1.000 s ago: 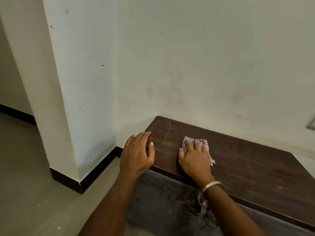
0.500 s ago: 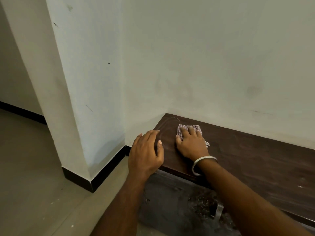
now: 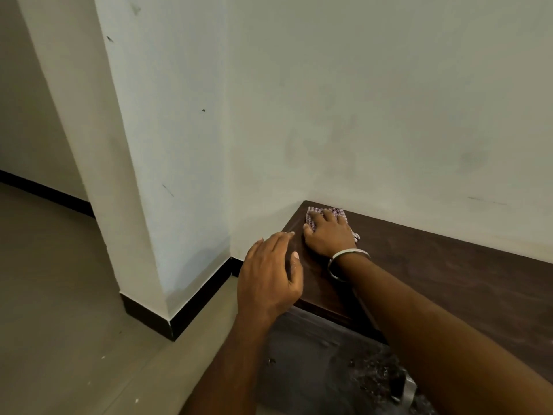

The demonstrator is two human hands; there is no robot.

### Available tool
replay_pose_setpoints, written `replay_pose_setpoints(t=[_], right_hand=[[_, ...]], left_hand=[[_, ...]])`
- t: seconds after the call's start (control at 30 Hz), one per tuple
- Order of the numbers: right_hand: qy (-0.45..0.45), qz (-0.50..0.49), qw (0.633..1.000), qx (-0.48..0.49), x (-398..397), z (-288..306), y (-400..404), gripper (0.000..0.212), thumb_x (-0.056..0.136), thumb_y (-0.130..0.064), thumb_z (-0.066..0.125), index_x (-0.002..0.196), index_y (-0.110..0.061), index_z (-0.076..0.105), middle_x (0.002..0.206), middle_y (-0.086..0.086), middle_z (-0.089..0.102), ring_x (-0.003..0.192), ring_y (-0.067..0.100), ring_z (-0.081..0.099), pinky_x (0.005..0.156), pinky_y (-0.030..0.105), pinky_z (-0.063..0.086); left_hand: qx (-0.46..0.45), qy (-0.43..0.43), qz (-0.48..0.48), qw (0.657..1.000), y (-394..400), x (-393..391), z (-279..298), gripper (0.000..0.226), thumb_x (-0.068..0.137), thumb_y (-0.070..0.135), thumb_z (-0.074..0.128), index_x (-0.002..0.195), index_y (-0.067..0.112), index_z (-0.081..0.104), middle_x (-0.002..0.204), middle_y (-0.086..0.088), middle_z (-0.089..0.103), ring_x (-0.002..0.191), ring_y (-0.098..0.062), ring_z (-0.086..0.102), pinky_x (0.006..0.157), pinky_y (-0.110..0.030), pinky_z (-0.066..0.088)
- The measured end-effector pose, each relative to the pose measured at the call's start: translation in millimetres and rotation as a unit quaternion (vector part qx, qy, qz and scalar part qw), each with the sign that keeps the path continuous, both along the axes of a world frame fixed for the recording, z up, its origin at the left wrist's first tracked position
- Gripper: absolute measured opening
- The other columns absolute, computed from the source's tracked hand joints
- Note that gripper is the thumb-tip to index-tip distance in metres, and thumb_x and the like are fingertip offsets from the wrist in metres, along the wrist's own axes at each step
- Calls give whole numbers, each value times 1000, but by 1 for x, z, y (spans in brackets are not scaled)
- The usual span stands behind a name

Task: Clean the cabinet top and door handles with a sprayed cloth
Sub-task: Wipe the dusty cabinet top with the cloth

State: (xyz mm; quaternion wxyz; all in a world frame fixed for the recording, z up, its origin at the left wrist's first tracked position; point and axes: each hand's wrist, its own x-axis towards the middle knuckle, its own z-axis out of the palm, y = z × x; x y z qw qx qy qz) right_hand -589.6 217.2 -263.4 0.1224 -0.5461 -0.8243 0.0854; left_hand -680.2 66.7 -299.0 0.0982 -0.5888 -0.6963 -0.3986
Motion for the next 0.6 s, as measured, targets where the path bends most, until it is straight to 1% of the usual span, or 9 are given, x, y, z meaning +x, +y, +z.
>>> replay_pose_setpoints(t=[0.07,0.13,0.23,0.33,0.47,0.6], right_hand=[[1,18,1000,0,3,-1,11,59,95,-47,33,150,-27,29,160,7,21,147,33,17,122,44,11],[-2,15,1000,3,19,-3,24,60,93,-48,33,149,-27,29,160,8,23,147,31,18,121,45,12],[-9,-29,1000,-1,54,-3,43,60,93,-49,32,150,-27,29,160,8,21,147,31,17,122,44,11],[-9,-61,998,-4,72,-2,52,61,92,-50,33,149,-29,29,160,6,21,146,32,18,121,46,15],[-5,-58,998,11,54,0,51,59,94,-46,37,149,-28,31,159,6,23,145,32,21,120,41,15],[-2,6,1000,-8,19,3,54,59,94,-44,37,150,-27,29,160,5,21,147,29,17,122,39,10]], left_hand=[[5,-1,-5,1000,0,-1,1,46,92,37,36,131,21,53,131,5,58,120,-11,53,110,-34,38],[3,-5,-10,1000,0,-1,1,46,92,38,36,132,22,52,131,5,58,119,-10,53,107,-35,40],[0,-11,-10,1000,0,-1,0,47,92,39,35,133,23,51,132,6,58,120,-9,53,107,-36,41],[4,-15,-13,1000,0,0,-1,47,92,40,35,133,24,51,132,7,57,120,-9,53,105,-34,43],[3,-13,-12,1000,1,0,-1,47,92,40,35,134,25,50,133,8,57,120,-8,53,103,-32,44],[7,-9,-13,1000,0,0,-2,46,92,40,36,134,26,50,133,10,56,121,-6,52,103,-29,44]])
